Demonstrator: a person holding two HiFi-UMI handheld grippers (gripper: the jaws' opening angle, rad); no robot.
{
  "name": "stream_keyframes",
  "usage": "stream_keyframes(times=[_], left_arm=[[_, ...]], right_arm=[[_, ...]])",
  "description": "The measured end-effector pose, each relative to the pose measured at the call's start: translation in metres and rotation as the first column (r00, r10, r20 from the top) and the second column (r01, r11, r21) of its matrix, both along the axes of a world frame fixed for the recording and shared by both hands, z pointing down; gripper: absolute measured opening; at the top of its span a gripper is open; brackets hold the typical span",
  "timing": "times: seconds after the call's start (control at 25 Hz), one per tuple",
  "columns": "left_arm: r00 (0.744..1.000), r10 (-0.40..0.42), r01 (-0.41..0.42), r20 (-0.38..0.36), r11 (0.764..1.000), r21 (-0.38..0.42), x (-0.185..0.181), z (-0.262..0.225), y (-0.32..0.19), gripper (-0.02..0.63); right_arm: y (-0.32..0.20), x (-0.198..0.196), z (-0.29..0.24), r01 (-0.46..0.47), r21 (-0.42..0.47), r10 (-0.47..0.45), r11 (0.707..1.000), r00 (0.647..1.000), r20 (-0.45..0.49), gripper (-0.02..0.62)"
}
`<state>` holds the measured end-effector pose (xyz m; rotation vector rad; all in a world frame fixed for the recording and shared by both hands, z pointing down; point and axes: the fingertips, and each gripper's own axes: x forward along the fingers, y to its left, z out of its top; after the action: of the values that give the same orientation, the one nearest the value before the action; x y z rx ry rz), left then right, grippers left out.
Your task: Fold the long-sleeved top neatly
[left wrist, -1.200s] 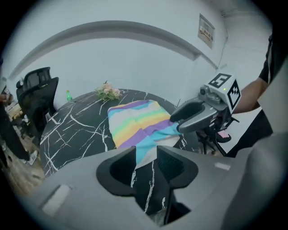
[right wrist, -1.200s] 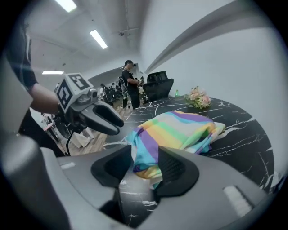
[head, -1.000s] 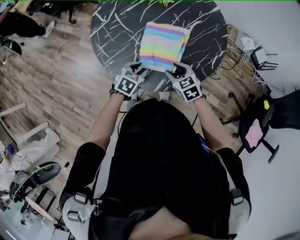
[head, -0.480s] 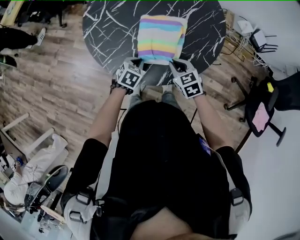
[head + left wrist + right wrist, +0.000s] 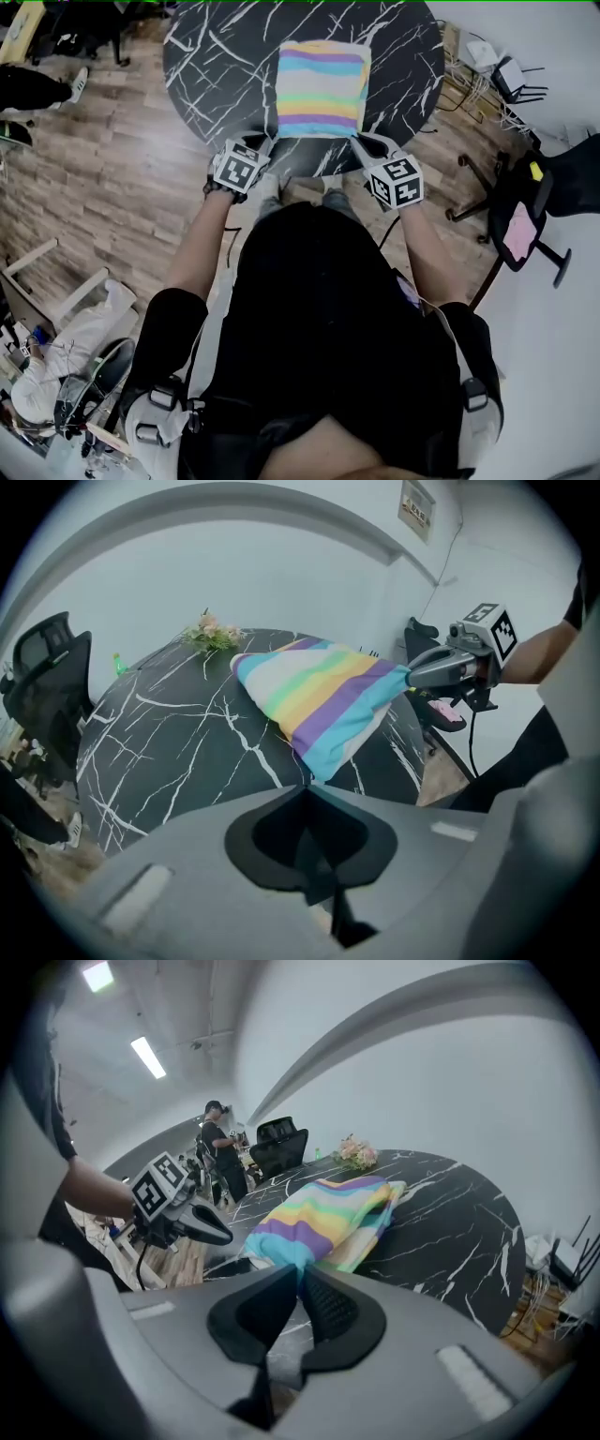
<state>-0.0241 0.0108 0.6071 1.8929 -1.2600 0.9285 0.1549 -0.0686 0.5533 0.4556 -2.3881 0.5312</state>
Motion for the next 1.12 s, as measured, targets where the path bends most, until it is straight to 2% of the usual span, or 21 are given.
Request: stream_keyframes(times=[0.16, 0.32, 0.44, 0.52, 0.84, 1.04, 1.12], left_arm=[[0.998, -0.014, 0.013, -0.067, 1.000, -0.005, 0.004, -0.003, 0.008, 0.008], [0.977, -0.099, 0.109, -0.187, 0.993, 0.044, 0.005, -0.016, 0.001, 0.008], [0.934, -0.177, 0.229, -0.311, 0.964, 0.137, -0.001, -0.046, -0.016, 0.009], [0.917, -0.198, 0.277, -0.347, 0.941, 0.193, -0.007, -0.066, -0.027, 0.009], [0.935, -0.142, 0.262, -0.324, 0.893, 0.366, -0.028, -0.135, -0.071, 0.008], [0.947, -0.104, 0.244, -0.303, 0.846, 0.474, -0.043, -0.182, -0.096, 0.008], [0.946, -0.098, 0.253, -0.309, 0.819, 0.516, -0.050, -0.203, -0.102, 0.008]], right_arm=[[0.002, 0.005, 0.007, -0.062, -0.065, 0.063, 0.996, 0.998, 0.009, 0.028], [0.000, 0.011, 0.009, -0.080, -0.060, 0.080, 0.995, 0.997, -0.004, 0.052], [-0.009, 0.017, -0.007, -0.104, -0.025, 0.105, 0.994, 0.994, 0.031, 0.086], [-0.020, 0.019, -0.023, -0.137, -0.006, 0.137, 0.991, 0.988, 0.074, 0.086], [-0.065, 0.011, -0.081, -0.217, 0.091, 0.196, 0.972, 0.960, 0.201, 0.084], [-0.090, -0.004, -0.118, -0.281, 0.131, 0.232, 0.951, 0.926, 0.299, 0.053], [-0.096, -0.007, -0.136, -0.308, 0.150, 0.246, 0.940, 0.911, 0.331, 0.035]])
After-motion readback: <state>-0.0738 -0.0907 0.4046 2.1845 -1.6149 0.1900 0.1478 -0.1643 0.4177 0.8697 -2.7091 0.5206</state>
